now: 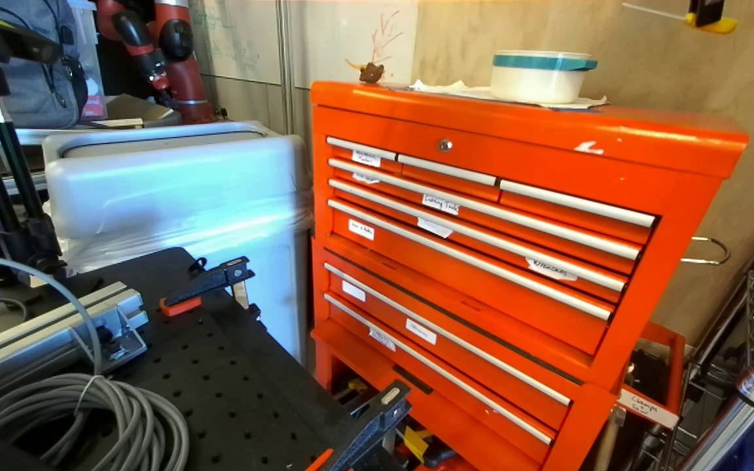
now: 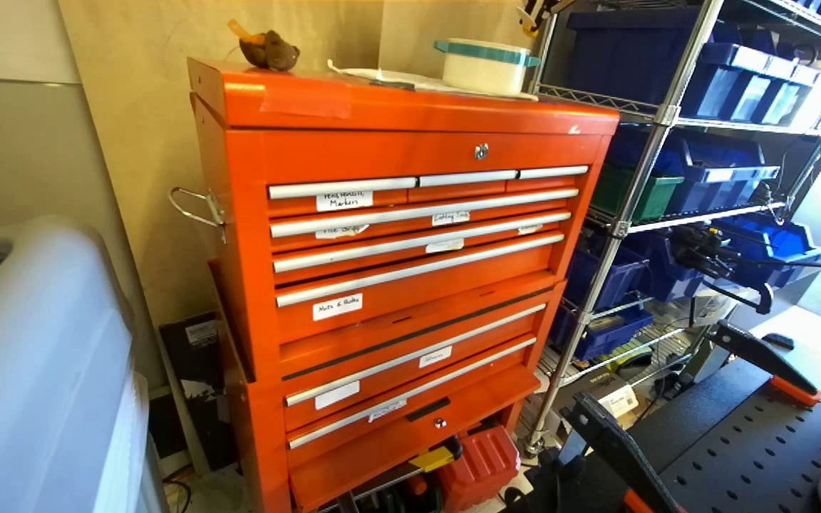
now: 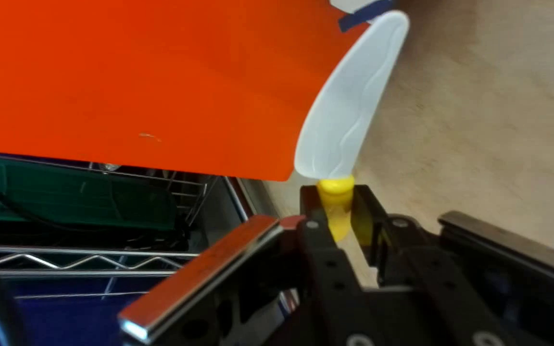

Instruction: Move the yellow knife forward

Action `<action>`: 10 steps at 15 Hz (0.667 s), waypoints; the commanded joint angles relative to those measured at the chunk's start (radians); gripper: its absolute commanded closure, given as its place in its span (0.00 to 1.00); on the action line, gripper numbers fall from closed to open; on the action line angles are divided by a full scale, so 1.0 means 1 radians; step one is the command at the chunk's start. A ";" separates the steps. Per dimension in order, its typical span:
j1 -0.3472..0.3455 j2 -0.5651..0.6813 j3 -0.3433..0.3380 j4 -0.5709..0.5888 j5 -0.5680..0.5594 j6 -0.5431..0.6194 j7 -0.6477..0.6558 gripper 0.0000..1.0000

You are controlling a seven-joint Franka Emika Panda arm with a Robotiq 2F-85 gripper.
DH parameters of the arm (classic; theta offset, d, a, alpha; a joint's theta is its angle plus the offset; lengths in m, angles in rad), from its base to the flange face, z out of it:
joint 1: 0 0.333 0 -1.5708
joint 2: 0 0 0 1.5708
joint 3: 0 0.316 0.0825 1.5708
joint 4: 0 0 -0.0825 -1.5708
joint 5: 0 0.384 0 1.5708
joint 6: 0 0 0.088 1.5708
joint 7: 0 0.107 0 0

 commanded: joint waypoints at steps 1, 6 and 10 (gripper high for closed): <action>0.000 -0.164 -0.003 -0.247 0.020 -0.010 -0.095 0.95; 0.014 -0.292 -0.027 -0.486 -0.006 0.018 -0.141 0.95; 0.024 -0.335 -0.055 -0.598 -0.065 0.088 -0.120 0.95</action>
